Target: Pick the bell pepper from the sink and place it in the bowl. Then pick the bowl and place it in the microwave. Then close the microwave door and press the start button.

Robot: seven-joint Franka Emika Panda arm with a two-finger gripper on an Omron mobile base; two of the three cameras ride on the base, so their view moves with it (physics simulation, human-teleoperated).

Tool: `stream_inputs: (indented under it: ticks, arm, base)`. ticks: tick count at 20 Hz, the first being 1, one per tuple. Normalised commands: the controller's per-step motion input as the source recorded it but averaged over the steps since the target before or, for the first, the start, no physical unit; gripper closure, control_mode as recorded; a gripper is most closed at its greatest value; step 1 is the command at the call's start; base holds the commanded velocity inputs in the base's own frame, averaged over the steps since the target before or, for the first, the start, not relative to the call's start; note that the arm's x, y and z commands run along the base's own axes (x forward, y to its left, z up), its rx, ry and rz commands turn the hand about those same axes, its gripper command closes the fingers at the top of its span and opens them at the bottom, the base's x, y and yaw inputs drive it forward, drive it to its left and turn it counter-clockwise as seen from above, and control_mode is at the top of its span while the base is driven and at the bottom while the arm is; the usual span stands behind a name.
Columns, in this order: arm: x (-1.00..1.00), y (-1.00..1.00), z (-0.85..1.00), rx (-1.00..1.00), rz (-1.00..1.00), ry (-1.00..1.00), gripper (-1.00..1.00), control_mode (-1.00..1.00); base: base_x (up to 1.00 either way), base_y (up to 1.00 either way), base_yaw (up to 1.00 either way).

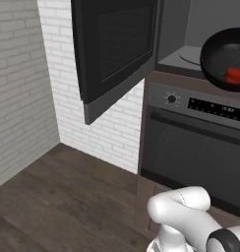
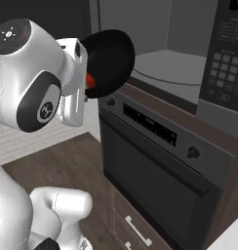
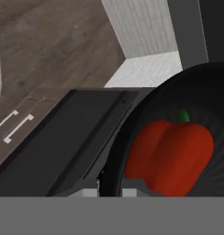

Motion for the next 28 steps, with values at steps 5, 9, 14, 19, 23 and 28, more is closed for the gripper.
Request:
stream_inputs:
  ticks: [5, 9, 14, 19, 23, 28]
  arm:
    - [0.23, -0.02, 0.03, 0.00, -0.20, 0.00, 1.00, -1.00]
    - [0.27, -0.08, 0.00, 0.00, -0.17, 0.00, 1.00, -1.00]
    - [0.28, -0.29, 0.00, 0.05, -0.07, 0.00, 1.00, -1.00]
    - [0.25, -0.29, 0.08, 0.16, 0.00, 0.00, 1.00, -1.00]
    - [0.23, -0.23, 0.10, 0.21, 0.00, 0.00, 1.00, -1.00]
    - [0.23, -0.22, 0.14, 0.09, 0.00, -0.04, 1.00, -1.00]
  base:
    - [0.00, 0.00, 0.00]
    - [0.00, 0.00, 0.00]
    - [0.00, 0.00, 0.00]
    - [0.00, 0.00, 0.00]
    - [0.00, 0.00, 0.00]
    - [0.00, 0.00, 0.00]
